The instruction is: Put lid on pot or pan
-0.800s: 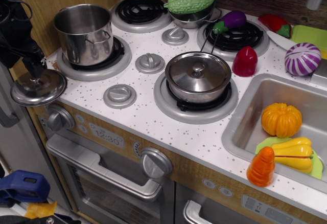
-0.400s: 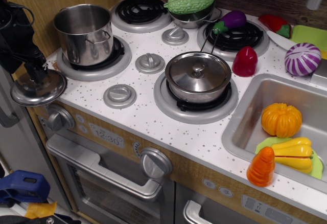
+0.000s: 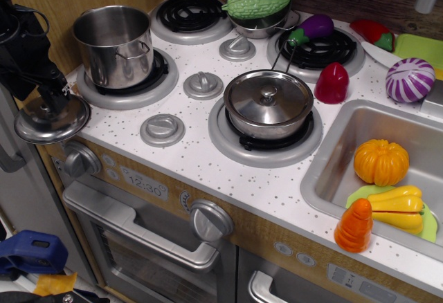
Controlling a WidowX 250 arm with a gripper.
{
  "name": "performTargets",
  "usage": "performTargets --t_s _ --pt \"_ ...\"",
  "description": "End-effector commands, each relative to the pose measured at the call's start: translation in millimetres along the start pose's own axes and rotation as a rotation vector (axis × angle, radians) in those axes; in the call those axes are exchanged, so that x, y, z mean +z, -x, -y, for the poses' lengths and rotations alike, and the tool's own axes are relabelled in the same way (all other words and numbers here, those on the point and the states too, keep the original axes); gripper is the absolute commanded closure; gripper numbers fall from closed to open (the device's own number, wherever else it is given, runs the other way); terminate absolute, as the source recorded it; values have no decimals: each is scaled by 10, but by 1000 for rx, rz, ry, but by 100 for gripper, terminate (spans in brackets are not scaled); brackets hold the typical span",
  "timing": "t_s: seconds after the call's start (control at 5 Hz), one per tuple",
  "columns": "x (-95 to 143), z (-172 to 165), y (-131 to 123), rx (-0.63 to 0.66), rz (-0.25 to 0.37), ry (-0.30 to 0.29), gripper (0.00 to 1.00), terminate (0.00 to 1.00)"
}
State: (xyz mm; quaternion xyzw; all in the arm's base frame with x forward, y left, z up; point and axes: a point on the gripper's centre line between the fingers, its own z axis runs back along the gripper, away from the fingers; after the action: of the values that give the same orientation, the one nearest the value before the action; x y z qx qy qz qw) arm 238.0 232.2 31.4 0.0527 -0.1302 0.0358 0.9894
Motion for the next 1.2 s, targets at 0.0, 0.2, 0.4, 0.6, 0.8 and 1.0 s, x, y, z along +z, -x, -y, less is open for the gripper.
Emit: performTargets --t_s 0.0,0.2,0.4,0.6,0.8,1.0 --pt "10 -100 -50 -10 21 -10 0 0" --pt "-23 -122 -43 -6 16 2 0 0" --pt "-66 -142 -34 -4 20 8 0 0" --pt "-83 -150 -35 7 16 17 100 0" --pt "-91 -154 -34 8 17 19 100 0" --pt "-98 -151 -31 10 21 20 100 0"
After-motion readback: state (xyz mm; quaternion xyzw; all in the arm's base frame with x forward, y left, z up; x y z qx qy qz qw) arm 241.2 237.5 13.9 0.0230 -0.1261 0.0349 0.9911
